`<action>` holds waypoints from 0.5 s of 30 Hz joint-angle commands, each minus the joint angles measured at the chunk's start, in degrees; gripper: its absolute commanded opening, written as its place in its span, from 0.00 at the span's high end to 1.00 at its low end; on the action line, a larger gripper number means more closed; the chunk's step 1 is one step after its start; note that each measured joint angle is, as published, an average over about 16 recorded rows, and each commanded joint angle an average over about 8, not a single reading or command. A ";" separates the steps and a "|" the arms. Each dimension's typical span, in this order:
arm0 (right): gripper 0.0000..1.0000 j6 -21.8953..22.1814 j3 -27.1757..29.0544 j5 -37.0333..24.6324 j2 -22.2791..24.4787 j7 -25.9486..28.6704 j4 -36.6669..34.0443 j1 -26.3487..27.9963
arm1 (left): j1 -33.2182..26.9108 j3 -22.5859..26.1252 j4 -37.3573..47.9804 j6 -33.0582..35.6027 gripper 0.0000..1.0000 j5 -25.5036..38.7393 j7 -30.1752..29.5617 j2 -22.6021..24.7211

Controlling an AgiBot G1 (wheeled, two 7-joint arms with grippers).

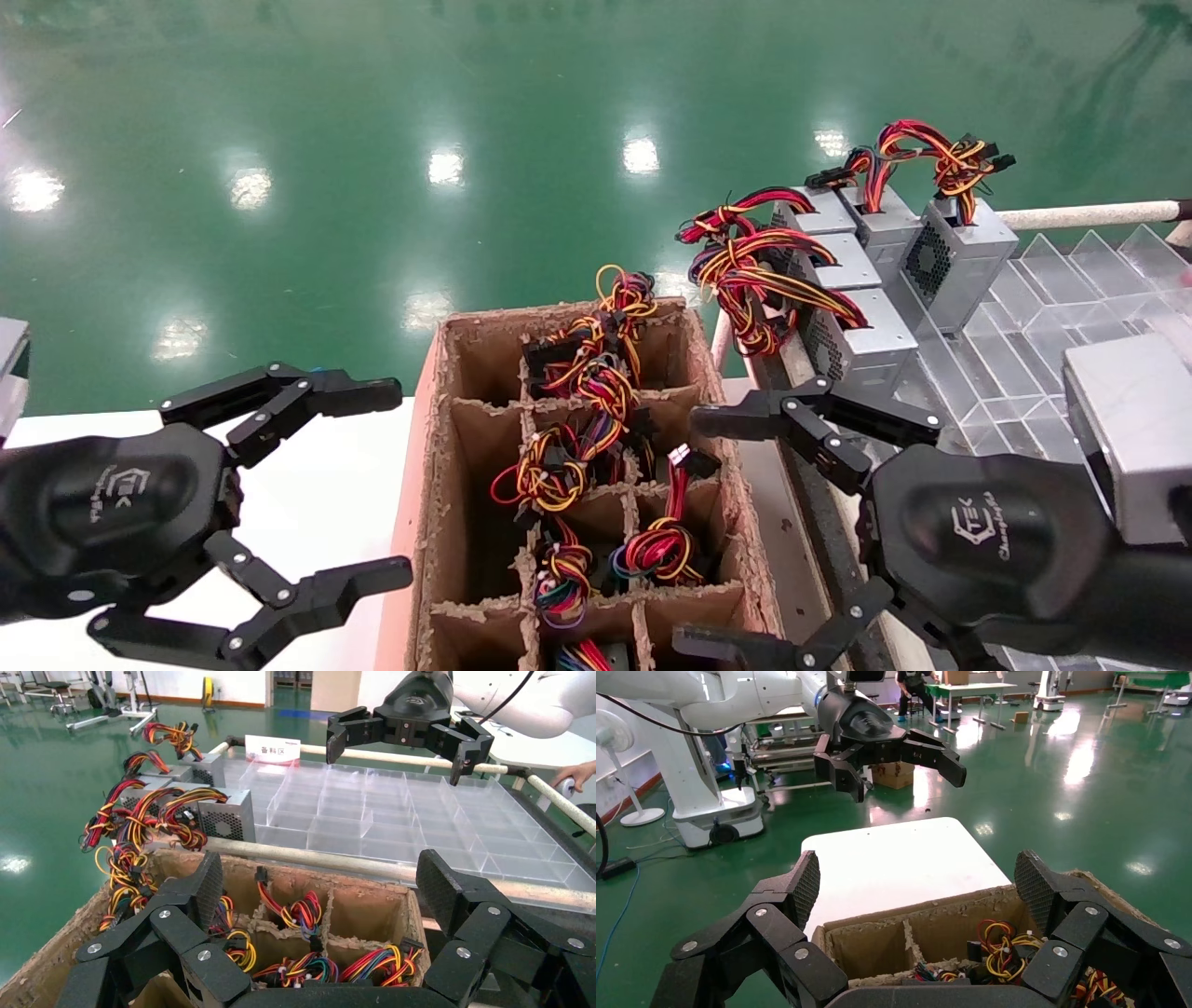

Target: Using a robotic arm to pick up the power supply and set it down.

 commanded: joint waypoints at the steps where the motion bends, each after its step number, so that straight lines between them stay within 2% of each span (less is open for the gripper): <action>1: 0.00 0.01 -0.01 -0.01 -0.01 -0.01 -0.03 0.03 | 0.00 0.00 0.00 0.00 0.00 0.00 0.00 0.00; 15: 0.00 0.06 -0.05 -0.07 -0.05 -0.04 -0.10 0.08 | 0.00 0.00 0.00 0.00 0.00 0.00 0.00 0.00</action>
